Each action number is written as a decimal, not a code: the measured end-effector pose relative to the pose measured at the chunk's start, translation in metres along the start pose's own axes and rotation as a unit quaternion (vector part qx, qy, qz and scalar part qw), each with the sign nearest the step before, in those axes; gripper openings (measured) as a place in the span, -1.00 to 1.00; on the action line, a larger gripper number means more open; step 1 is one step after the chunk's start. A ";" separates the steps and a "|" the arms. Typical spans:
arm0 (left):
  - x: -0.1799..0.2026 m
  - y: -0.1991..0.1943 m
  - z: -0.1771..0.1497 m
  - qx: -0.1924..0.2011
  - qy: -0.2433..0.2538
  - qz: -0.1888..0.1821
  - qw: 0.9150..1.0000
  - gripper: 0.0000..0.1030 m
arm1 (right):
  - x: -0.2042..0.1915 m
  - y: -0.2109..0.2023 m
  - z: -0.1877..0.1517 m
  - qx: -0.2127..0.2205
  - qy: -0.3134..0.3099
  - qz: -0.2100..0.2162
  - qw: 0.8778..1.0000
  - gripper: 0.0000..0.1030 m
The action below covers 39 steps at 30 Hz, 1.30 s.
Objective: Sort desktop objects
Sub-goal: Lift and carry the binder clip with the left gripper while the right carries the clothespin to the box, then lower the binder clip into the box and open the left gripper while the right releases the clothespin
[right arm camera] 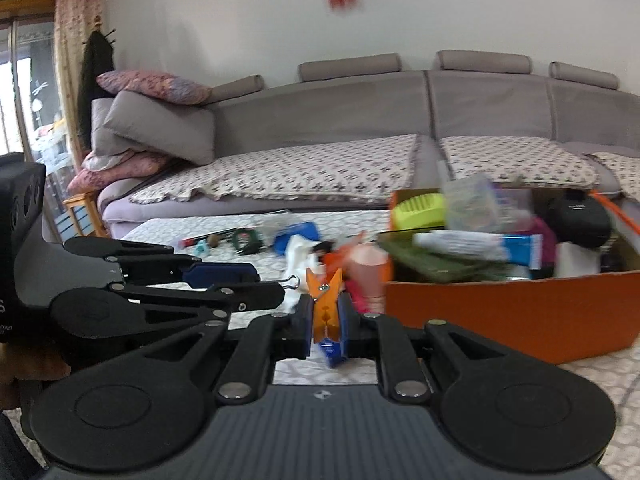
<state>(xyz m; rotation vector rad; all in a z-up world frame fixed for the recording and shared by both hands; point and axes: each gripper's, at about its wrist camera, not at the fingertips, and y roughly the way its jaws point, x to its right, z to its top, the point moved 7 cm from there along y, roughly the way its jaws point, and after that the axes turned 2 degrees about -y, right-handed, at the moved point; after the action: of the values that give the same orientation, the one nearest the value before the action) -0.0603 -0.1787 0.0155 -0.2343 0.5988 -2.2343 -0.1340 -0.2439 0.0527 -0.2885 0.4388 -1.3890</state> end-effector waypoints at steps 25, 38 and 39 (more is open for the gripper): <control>0.083 0.057 0.086 0.046 0.008 -0.017 0.999 -0.46 | 0.152 -0.036 0.023 0.062 0.055 -0.139 0.987 -0.75; 0.087 0.105 0.090 0.017 0.000 0.017 1.000 -0.46 | 0.224 -0.002 0.022 0.049 0.084 -0.199 0.975 -0.75; 0.087 0.109 0.090 0.012 -0.002 0.020 1.000 -0.46 | 0.227 0.003 0.021 0.045 0.083 -0.201 0.975 -0.75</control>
<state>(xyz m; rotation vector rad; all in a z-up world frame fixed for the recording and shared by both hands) -0.0157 -0.3363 0.0382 -0.2129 0.5680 -2.2010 -0.0946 -0.4680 0.0412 -0.1932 0.4713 -1.8339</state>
